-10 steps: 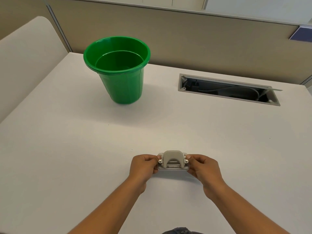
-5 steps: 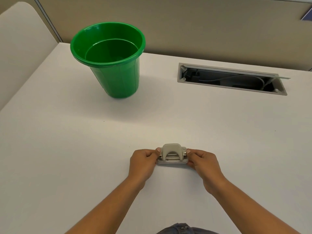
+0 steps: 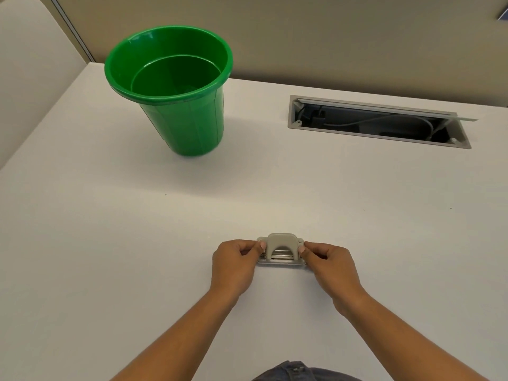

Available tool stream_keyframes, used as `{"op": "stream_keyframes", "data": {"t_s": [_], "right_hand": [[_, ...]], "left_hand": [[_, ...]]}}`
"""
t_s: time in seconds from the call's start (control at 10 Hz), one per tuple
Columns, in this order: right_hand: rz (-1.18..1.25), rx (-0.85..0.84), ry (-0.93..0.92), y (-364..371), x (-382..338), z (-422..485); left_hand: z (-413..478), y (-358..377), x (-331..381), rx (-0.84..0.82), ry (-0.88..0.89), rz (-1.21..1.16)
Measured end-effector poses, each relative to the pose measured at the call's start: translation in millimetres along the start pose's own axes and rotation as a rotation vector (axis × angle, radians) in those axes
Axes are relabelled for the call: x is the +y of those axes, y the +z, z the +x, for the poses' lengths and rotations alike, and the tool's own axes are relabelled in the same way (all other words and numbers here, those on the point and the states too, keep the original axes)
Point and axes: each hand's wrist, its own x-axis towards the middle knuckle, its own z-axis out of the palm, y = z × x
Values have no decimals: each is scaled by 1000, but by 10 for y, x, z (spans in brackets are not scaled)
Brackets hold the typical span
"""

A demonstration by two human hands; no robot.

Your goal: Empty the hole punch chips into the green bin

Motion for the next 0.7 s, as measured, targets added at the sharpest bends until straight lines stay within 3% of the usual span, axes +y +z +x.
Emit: {"op": "stream_keyframes", "data": {"t_s": [0.7], "right_hand": [[-162, 73, -108, 31, 48, -51]], "left_hand": [[-72, -10, -46, 13, 4, -43]]}}
